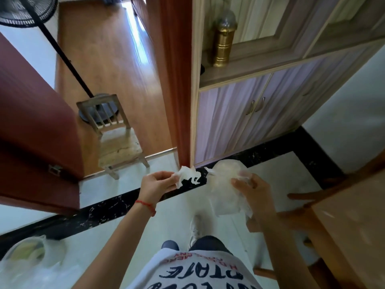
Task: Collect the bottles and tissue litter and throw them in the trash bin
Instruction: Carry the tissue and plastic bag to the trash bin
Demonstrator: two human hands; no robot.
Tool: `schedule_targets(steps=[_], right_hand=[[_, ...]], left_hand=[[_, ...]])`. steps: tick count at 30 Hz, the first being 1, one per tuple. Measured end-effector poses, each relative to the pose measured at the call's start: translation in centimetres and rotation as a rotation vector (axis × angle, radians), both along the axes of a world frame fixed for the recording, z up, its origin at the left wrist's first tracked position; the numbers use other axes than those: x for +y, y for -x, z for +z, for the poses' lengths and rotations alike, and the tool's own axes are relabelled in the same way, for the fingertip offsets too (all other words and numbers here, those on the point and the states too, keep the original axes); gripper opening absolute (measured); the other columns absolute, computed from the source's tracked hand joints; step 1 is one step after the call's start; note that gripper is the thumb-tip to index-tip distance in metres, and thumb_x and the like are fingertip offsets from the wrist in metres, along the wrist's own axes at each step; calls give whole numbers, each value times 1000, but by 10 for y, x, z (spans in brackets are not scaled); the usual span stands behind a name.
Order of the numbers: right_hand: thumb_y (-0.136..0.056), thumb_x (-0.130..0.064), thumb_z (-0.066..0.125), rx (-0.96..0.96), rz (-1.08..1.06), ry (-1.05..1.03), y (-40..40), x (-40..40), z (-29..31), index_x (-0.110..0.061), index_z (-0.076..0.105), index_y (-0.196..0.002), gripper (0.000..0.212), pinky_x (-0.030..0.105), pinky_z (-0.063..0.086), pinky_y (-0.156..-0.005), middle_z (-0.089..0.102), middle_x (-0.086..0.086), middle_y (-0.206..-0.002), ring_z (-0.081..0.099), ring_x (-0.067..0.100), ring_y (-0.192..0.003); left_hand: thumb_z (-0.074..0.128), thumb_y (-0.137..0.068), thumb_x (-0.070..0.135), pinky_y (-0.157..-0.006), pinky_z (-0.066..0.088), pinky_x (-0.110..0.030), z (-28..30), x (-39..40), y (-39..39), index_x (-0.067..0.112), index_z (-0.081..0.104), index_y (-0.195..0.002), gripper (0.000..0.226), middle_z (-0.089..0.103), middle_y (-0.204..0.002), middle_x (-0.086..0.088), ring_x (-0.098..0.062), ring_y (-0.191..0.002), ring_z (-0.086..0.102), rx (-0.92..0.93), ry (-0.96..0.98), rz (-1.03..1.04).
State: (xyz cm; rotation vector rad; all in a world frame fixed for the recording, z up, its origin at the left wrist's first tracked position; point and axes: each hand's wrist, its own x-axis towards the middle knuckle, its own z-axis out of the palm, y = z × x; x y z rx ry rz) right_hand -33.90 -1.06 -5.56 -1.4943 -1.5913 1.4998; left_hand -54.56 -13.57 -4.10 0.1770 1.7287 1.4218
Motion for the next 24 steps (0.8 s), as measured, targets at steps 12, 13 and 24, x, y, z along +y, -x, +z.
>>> schedule_targets(steps=[12, 13, 24], right_hand=[[-78, -15, 72, -16, -174, 3, 6, 83, 6, -4, 61, -85, 17, 24, 47, -57, 60, 7, -68, 59, 22, -65], [-78, -15, 72, -10, -210, 10, 4, 87, 6, 1, 61, -92, 23, 30, 50, -62, 63, 16, -75, 62, 29, -70], [-78, -16, 72, -3, -643, 29, -18, 110, 11, -3, 63, -103, 29, 23, 55, -62, 68, 13, -89, 67, 21, -77]], left_hand=[[69, -74, -3, -68, 57, -22, 1, 133, 24, 17, 69, -59, 26, 69, -56, 6, -11, -59, 66, 53, 31, -221], [69, -75, -2, -70, 58, -23, -1, 145, 24, 17, 70, -62, 23, 70, -58, 6, -13, -63, 66, 58, 40, -271], [60, -78, -13, -49, 49, -8, 17, 271, 5, -4, 65, -94, 18, 65, -47, 8, 0, -48, 62, 91, -16, -715]])
